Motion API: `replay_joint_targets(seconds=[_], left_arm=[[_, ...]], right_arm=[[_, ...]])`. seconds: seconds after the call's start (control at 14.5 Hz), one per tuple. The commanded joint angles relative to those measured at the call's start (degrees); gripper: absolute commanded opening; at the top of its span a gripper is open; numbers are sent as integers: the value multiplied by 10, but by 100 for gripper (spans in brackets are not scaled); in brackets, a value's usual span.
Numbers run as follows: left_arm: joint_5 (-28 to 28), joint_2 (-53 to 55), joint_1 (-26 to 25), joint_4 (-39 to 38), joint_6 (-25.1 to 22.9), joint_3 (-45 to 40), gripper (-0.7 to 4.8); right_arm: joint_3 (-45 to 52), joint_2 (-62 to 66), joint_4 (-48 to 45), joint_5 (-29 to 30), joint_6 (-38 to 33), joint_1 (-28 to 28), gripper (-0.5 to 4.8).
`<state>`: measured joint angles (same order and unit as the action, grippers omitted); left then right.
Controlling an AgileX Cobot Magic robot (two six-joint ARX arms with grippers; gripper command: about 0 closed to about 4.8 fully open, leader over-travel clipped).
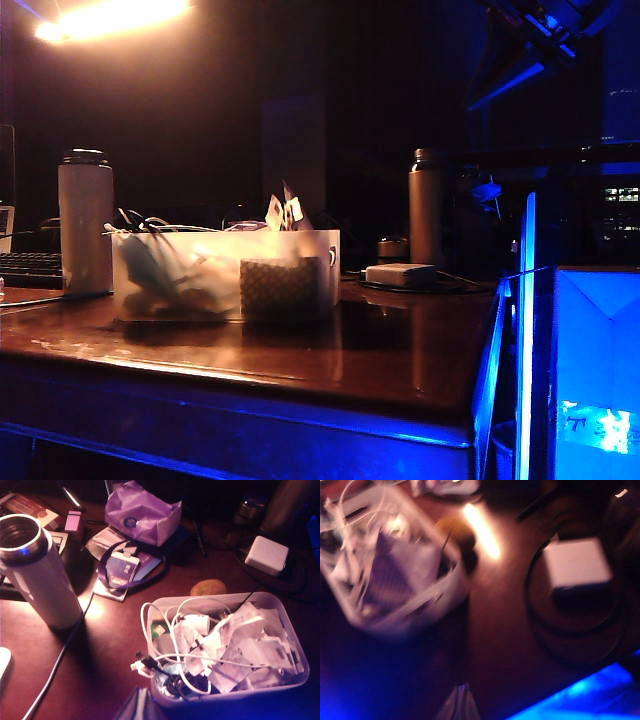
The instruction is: Pick up the kiwi and place it into the translucent box.
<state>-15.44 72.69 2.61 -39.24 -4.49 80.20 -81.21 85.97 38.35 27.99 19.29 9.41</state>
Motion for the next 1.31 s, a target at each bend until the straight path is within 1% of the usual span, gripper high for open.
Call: replay_joint_targets(seconds=[0.07, 0.21, 0.28, 0.41, 0.55, 0.62, 0.69, 0.76, 0.83, 0.9, 1.04, 1.17, 1.31], left_arm=[[-5, -2, 0, 28, 1, 3, -5], [-5, -2, 0, 30, 1, 3, -6], [-5, -2, 0, 30, 1, 3, -6], [-5, -2, 0, 30, 1, 3, -6], [-5, -2, 0, 30, 1, 3, -6], [-5, -2, 0, 30, 1, 3, -5], [-5, -2, 0, 30, 2, 3, -5], [-11, -2, 0, 30, 3, 3, -6], [-21, -2, 0, 30, 4, 3, -6], [-26, -2, 0, 30, 4, 3, -6], [-27, -2, 0, 30, 4, 3, -6], [-26, -2, 0, 30, 4, 4, -6], [-28, -2, 0, 30, 4, 4, -6]], right_arm=[[-3, 0, 78, 2, 82, 34, -1], [-3, -1, 102, 9, 97, 66, -1], [-3, -1, 103, 26, 97, 81, -1], [-3, -1, 103, 34, 97, 123, -1], [-3, 0, 98, 28, 97, 136, -1], [-3, 3, 95, 1, 96, 136, -1], [-3, 6, 92, -49, 97, 136, -1], [-3, 9, 80, -124, 96, 136, -1], [-3, 12, 64, -168, 96, 136, -1], [-3, 15, 38, -194, 96, 136, -1], [-3, 26, -47, -246, 96, 136, -1], [-3, 41, -150, -271, 95, 136, -1], [-5, 57, -216, -295, 94, 127, -1]])
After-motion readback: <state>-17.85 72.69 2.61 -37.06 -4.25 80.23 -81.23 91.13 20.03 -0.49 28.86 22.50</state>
